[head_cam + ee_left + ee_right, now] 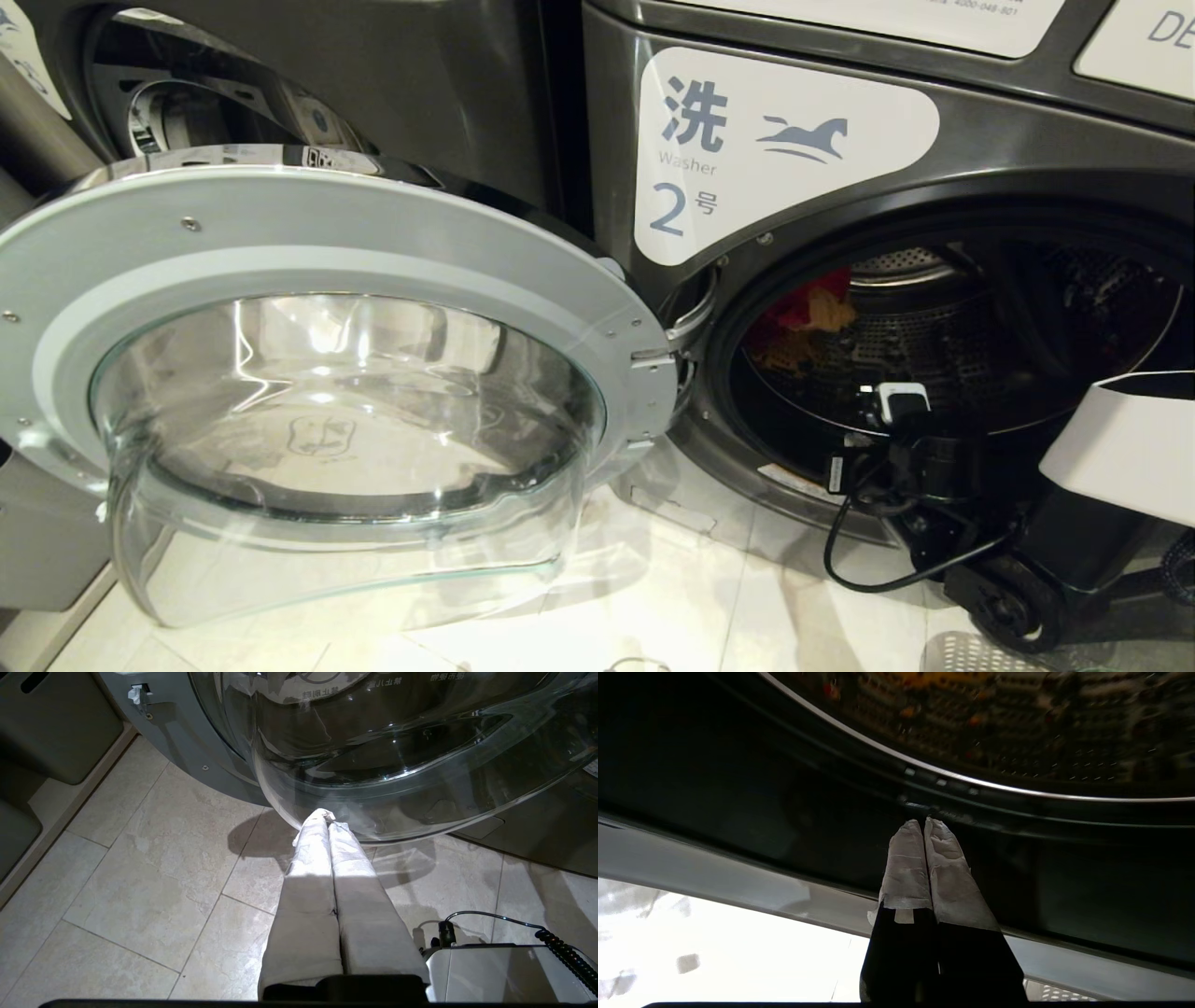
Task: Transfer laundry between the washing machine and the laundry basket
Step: Pick a cloth and place it into the basket
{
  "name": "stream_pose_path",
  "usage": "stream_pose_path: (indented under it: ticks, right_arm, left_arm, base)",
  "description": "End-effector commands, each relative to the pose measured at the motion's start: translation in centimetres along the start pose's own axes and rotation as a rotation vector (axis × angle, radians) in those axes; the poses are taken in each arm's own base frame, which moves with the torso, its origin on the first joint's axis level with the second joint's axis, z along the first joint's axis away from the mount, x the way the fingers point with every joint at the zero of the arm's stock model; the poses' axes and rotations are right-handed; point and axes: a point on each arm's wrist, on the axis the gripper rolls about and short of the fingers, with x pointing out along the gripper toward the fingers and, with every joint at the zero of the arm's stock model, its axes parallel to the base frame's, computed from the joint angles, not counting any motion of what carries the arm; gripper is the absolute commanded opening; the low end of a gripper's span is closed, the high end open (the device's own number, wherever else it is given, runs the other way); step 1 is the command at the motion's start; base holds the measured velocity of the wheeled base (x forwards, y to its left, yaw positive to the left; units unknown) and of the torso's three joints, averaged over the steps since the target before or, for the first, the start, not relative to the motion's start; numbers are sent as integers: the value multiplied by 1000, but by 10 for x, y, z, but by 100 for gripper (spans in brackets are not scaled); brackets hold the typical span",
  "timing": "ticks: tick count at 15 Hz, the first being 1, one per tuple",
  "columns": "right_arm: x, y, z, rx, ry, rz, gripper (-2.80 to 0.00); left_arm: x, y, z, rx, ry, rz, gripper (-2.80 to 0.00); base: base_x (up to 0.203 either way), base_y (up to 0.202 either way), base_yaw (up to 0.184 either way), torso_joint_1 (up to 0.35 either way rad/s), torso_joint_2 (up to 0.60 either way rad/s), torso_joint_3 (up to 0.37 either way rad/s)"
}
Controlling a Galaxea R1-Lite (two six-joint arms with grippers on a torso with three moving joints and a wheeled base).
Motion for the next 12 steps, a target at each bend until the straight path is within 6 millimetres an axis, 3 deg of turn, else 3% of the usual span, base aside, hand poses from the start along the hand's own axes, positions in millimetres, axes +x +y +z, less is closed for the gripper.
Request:
stream_pose_path:
  ticks: [1, 8, 12]
  right_arm:
    - [9, 3, -5, -6, 26, -1, -280]
    - [22, 10, -2, -2, 60, -3, -280]
    - [37, 18, 12, 19, 0, 3, -280]
  left_arm:
    - [0, 0, 0, 0, 1, 0, -280]
    - [0, 0, 0, 0, 1, 0, -280]
    - [0, 0, 0, 0, 1, 0, -280]
  base:
    - [0, 0, 0, 0, 0, 0]
    - [0, 0, 0, 0, 0, 0]
    - [0, 0, 0, 0, 0, 0]
